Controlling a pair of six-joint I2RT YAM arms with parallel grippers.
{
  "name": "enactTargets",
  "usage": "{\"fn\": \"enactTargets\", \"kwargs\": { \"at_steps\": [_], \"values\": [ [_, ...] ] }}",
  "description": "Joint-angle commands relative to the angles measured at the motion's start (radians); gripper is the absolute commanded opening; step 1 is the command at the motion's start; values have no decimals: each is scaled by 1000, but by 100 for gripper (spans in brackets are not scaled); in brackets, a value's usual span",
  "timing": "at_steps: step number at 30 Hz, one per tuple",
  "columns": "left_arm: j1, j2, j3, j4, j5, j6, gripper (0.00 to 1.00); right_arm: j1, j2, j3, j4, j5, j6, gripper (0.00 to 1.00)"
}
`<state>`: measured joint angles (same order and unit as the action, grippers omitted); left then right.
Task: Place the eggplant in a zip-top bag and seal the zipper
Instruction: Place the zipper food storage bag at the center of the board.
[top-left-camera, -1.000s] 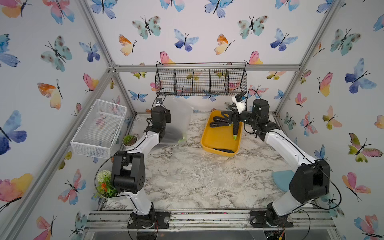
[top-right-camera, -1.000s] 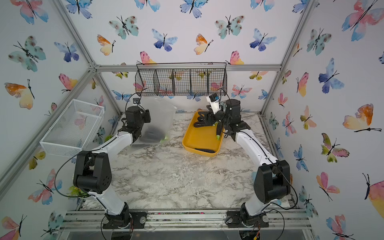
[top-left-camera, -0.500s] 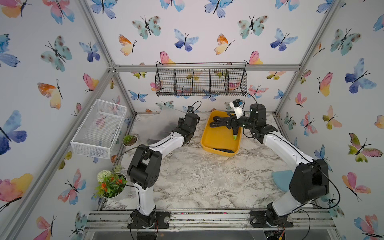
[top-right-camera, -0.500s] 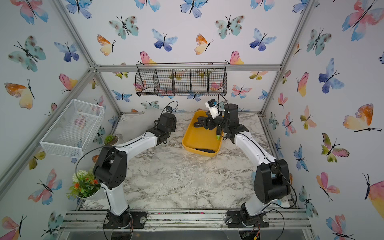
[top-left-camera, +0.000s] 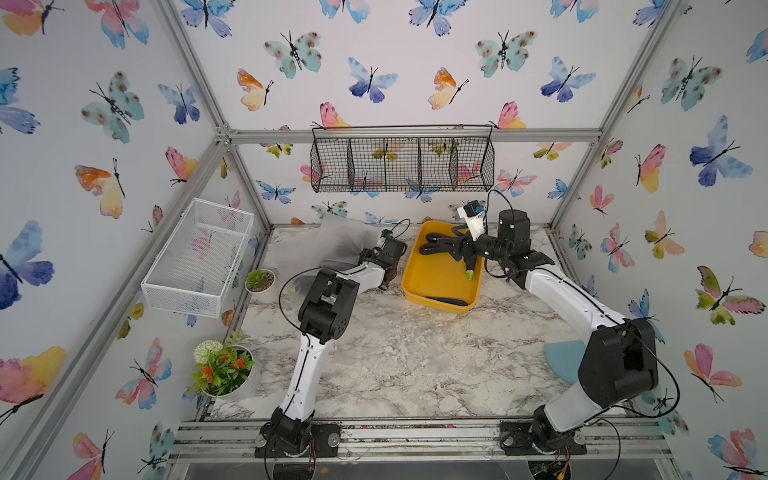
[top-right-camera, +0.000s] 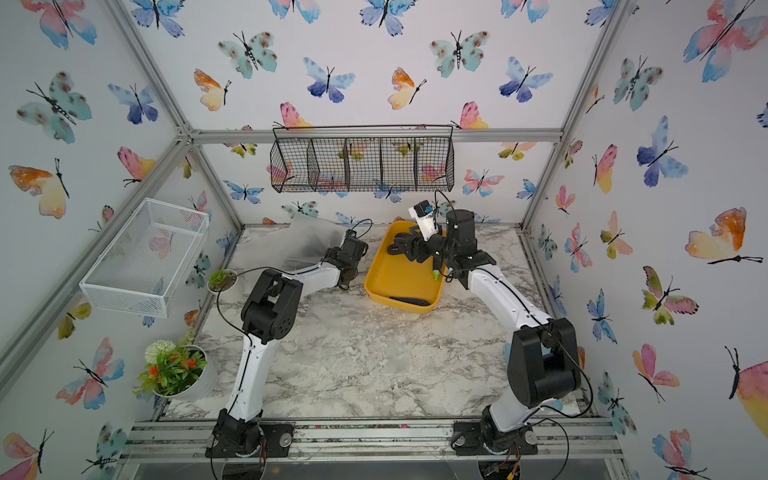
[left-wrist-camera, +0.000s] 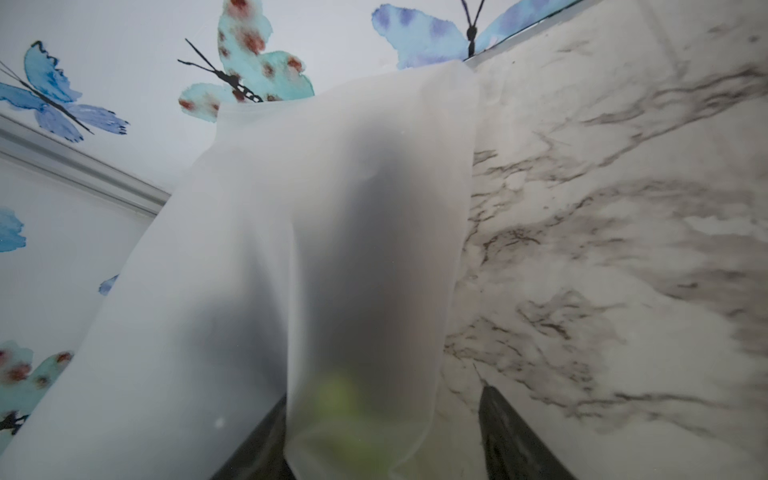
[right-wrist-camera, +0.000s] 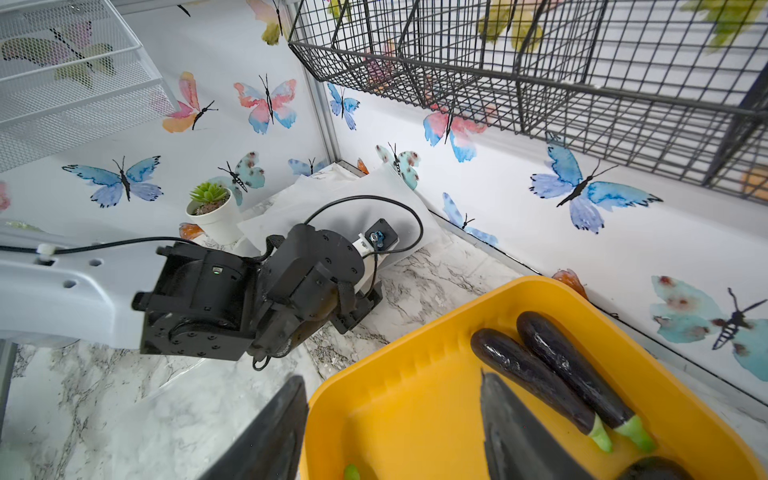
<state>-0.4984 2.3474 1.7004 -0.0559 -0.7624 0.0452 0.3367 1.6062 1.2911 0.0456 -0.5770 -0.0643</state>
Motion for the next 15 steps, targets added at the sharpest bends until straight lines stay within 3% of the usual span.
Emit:
{"fn": "enactTargets", "kwargs": {
  "at_steps": [1, 2, 4, 9, 15],
  "values": [
    [1, 20, 54, -37, -28, 14, 27, 7, 0, -13, 9, -17, 6, 67],
    [1, 17, 50, -43, -14, 6, 17, 7, -3, -15, 9, -14, 6, 67],
    [0, 3, 24, -32, 3, -5, 9, 7, -5, -15, 13, -14, 6, 67],
    [-18, -106, -79, 73, 92, 9, 8, 7, -5, -15, 11, -17, 7, 66],
    [-42, -187, -26, 39, 336, -176, 3, 7, -17, -21, -3, 38, -7, 67]
  ]
}}
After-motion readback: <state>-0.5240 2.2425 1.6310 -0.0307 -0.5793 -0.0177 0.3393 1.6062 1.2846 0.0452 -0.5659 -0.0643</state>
